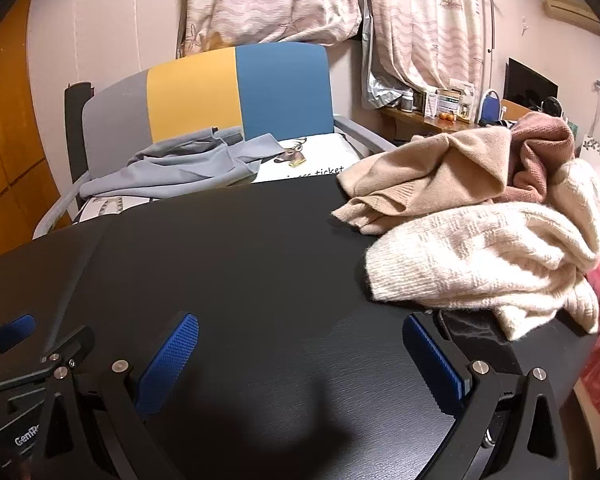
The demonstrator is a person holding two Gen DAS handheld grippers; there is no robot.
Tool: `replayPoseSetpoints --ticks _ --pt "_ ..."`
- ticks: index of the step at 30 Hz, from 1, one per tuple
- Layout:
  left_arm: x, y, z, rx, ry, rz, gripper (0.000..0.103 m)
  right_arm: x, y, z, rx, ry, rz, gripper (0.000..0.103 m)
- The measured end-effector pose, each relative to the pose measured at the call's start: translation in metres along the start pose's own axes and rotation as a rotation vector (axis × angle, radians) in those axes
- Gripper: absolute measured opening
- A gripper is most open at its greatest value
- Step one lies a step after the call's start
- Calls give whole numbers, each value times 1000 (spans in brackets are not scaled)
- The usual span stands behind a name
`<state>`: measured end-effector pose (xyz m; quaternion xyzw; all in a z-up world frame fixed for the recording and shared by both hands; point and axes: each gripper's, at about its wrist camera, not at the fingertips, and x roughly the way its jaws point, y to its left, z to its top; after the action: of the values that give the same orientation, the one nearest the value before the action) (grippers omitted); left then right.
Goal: Fold clothes
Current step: 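Move the right tool toward the pile of knit clothes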
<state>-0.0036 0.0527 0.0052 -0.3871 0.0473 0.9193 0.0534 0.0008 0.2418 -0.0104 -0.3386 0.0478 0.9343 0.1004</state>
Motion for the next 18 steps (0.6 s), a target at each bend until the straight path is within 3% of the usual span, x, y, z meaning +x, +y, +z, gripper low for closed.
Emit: replayPoseSetpoints --ticks 5,18 --pt "-3 -11 3 14 9 -4 82 -2 -6 13 6 7 -20 103" --pt "-5 -25 6 34 10 -1 82 1 6 2 16 6 -28 103"
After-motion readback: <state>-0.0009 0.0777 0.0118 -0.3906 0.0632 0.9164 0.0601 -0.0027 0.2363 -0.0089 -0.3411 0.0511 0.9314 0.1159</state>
